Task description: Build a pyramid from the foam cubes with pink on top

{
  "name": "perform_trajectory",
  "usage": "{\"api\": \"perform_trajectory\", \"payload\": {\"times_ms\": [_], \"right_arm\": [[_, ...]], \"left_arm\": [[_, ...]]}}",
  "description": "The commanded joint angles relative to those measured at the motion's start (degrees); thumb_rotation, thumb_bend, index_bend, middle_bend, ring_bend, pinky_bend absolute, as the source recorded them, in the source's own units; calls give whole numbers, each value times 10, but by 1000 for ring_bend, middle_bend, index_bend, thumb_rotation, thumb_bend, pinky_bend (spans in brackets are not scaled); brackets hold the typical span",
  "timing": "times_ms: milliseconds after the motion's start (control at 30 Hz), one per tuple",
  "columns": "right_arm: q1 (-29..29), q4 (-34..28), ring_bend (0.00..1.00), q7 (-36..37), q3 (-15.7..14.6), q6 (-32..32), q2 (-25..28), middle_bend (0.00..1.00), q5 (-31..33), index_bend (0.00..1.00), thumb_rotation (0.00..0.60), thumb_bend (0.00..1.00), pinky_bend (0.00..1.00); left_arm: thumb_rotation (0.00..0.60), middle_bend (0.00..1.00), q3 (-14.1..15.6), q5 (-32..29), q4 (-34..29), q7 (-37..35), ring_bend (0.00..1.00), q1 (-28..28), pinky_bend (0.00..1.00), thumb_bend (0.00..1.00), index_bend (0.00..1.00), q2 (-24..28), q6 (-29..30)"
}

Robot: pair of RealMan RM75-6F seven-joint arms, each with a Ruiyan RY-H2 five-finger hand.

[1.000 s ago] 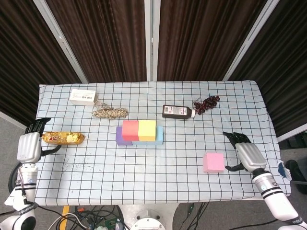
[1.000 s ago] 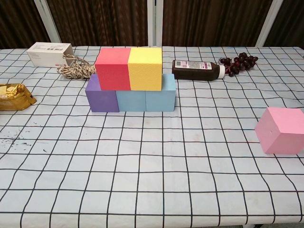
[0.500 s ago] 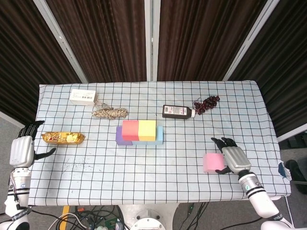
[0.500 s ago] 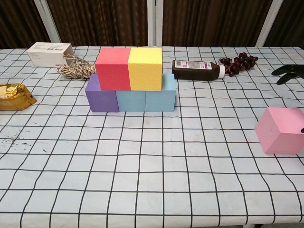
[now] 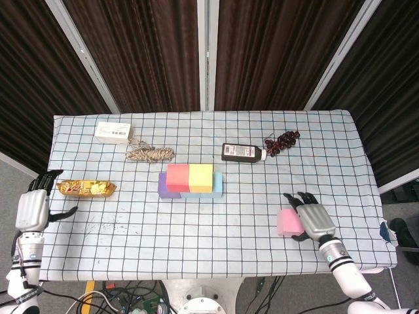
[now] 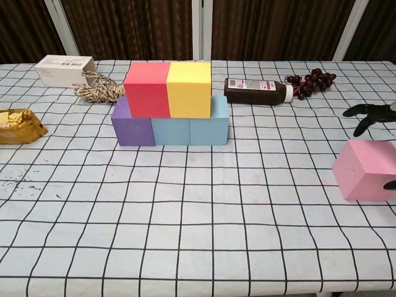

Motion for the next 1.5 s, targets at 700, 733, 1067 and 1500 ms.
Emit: {"api": "perform_trajectory", "payload": {"times_ms": [700, 733, 1067, 1500], "right_arm": [[31, -137, 141, -19, 105, 87, 97, 503, -73, 0, 600, 150, 1], [43, -147, 141, -20, 120, 79, 106, 503, -62, 0, 600, 150, 2], [247, -146, 145, -59, 228, -81, 137, 504, 192, 0, 600, 112, 7], [503, -45, 148, -185, 195, -103, 73, 504, 485, 0, 600, 102, 9]], "left_arm": [[600, 143, -1, 12, -19, -29, 110, 16, 181, 34, 154, 14, 2], [600, 143, 0, 14, -21, -30, 110, 17, 181, 34, 154, 15, 2], [600, 143, 13, 40, -29, -58, 110, 25, 181, 34, 154, 25, 3], [600, 143, 26, 60, -27, -92, 110, 33, 180, 34, 154, 33, 1]]}}
